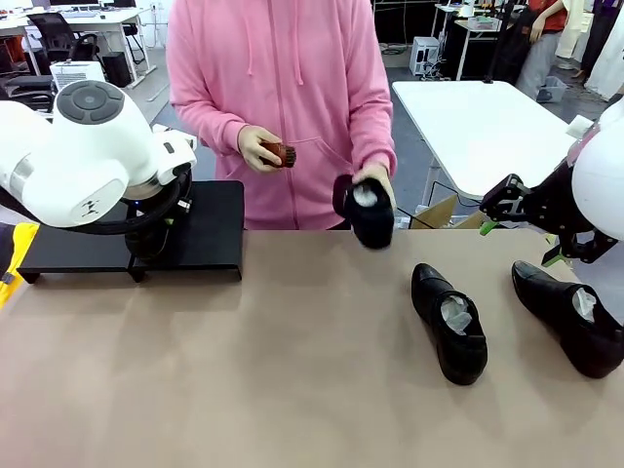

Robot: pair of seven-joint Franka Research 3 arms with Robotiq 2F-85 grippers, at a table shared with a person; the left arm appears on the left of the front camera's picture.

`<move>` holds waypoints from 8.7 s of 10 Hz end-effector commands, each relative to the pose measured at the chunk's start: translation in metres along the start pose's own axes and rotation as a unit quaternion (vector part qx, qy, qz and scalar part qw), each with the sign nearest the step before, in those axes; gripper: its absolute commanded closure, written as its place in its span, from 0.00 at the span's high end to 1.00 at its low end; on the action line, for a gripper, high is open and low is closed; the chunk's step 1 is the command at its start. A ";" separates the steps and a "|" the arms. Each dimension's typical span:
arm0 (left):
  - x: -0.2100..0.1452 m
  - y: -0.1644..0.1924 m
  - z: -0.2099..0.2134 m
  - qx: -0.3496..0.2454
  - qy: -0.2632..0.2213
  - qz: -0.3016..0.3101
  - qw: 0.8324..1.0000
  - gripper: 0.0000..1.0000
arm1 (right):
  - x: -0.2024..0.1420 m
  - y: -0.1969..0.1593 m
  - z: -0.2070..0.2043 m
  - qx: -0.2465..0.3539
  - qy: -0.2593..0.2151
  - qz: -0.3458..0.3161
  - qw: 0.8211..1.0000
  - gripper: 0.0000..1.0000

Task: Organize the shoes by placing them on the stand.
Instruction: Place the Shoe from the middle of the table onto the Shoes Stand, then pick up one Shoe and place it in the middle of the table.

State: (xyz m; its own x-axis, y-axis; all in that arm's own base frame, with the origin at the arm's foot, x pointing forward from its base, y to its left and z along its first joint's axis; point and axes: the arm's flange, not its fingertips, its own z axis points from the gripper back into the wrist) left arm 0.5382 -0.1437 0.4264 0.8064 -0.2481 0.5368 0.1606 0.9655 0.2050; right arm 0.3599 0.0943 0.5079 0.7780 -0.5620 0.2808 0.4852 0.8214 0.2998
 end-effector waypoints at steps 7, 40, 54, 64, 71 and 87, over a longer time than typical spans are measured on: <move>0.007 0.000 -0.030 0.030 -0.006 0.016 0.999 0.07 | 0.002 0.000 -0.001 0.010 0.000 0.001 1.000 1.00; 0.013 0.009 0.017 0.017 -0.030 0.059 0.998 0.37 | -0.041 -0.118 0.115 0.047 0.121 0.130 0.983 1.00; 0.013 0.009 0.017 0.017 -0.030 0.059 0.998 0.37 | 0.051 -0.067 -0.079 -0.092 0.169 0.178 0.965 1.00; 0.013 0.009 0.017 0.017 -0.030 0.059 0.998 0.37 | 0.052 -0.084 -0.121 -0.145 0.062 0.335 0.929 1.00; 0.013 0.009 0.017 0.017 -0.030 0.059 0.998 0.37 | 0.074 -0.118 -0.166 -0.107 0.119 0.310 0.937 1.00; 0.013 0.009 0.017 0.017 -0.030 0.059 0.998 0.37 | 0.075 -0.133 -0.169 -0.110 0.118 0.313 0.936 0.00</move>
State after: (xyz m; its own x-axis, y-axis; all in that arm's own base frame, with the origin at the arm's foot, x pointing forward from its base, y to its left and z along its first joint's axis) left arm 0.5400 -0.1404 0.4483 0.7910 -0.1321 0.5974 0.0482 0.9868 0.1544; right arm 0.4274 -0.0388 0.3317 0.9924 0.0503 0.1125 -0.0412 0.9958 -0.0818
